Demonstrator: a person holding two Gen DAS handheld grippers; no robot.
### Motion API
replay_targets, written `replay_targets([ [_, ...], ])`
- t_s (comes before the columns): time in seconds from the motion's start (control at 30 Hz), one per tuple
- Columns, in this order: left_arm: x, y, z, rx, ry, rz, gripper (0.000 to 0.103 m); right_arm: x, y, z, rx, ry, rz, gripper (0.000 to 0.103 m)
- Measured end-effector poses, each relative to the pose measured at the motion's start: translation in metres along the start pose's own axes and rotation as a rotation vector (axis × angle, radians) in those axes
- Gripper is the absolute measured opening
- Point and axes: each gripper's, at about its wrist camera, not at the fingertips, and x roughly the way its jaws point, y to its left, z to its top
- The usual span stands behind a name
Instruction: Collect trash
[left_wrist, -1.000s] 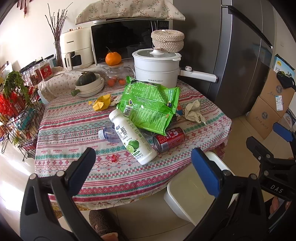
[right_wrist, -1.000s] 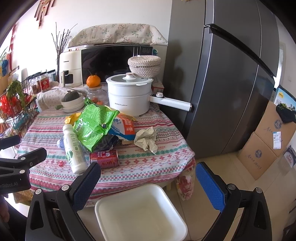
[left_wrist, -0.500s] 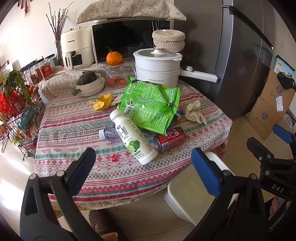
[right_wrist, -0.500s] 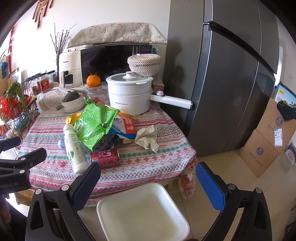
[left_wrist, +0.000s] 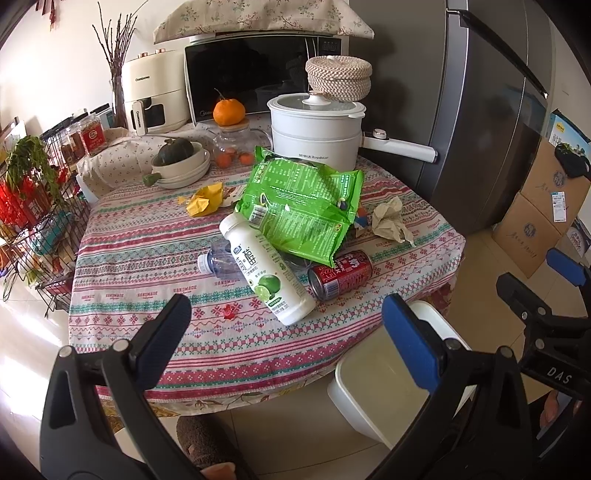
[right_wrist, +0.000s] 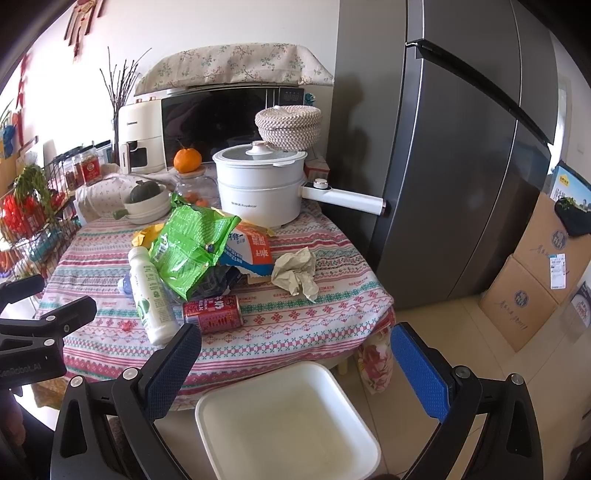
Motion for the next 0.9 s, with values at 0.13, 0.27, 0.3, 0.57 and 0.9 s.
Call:
replay_targets([
  [0.13, 0.002, 0.002, 0.001, -0.003, 0.017, 0.0, 0.102, 0.0, 0.0, -0.001, 0.001, 0.002, 0.002, 0.103],
  [0.27, 0.004, 0.008, 0.005, -0.005, 0.024, 0.002, 0.102, 0.001, -0.001, 0.0, 0.003, 0.007, 0.014, 0.103],
  [0.3, 0.005, 0.011, 0.007, -0.003, 0.026, 0.003, 0.102, 0.002, -0.002, 0.002, 0.002, 0.013, 0.02, 0.103],
  [0.57, 0.043, 0.037, 0.029, -0.004, 0.165, -0.012, 0.102, 0.02, -0.009, 0.036, -0.016, 0.102, 0.064, 0.103],
  [0.9, 0.143, 0.066, 0.02, -0.251, 0.439, -0.118, 0.089, 0.1, -0.008, 0.044, 0.056, 0.311, 0.244, 0.103],
])
